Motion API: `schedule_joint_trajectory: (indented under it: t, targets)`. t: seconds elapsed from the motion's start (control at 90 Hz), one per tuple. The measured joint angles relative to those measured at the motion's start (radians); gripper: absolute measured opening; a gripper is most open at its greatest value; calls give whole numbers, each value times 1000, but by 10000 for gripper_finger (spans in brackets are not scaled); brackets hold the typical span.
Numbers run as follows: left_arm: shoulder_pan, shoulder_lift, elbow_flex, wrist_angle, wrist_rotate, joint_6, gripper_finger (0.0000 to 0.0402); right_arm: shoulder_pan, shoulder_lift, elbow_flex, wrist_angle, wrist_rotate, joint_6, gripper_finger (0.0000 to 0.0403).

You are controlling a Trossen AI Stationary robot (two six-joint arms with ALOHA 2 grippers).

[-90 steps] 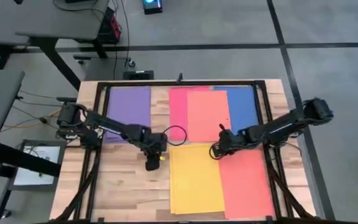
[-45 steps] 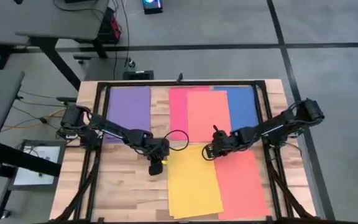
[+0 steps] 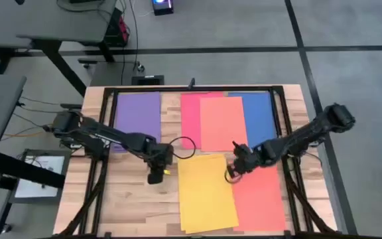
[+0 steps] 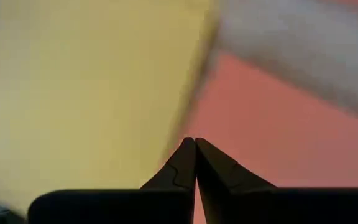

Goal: Organize paper
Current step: Adjust the stacked papers

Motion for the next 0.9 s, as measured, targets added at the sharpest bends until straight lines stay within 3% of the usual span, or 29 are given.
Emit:
schedule_joint_trajectory:
  t: [0.122, 0.222, 0.378, 0.667, 0.9]
  targets:
    - [7, -51, 0, 38, -4, 3, 0, 109, 19, 0, 5, 4, 157, 0]
    - [17, -62, 1, 222, 30, -6, 0, 178, 27, 1, 68, 8, 237, 0]
    - [14, 3, 3, 334, 49, 58, 0, 225, 25, 2, 93, 36, 310, 0]
    - [-83, 139, 3, 685, 88, 70, 0, 226, 26, 2, 85, 38, 253, 0]
    - [-120, 252, 44, 709, 76, -53, 0, 247, 95, 2, 76, 41, 155, 0]
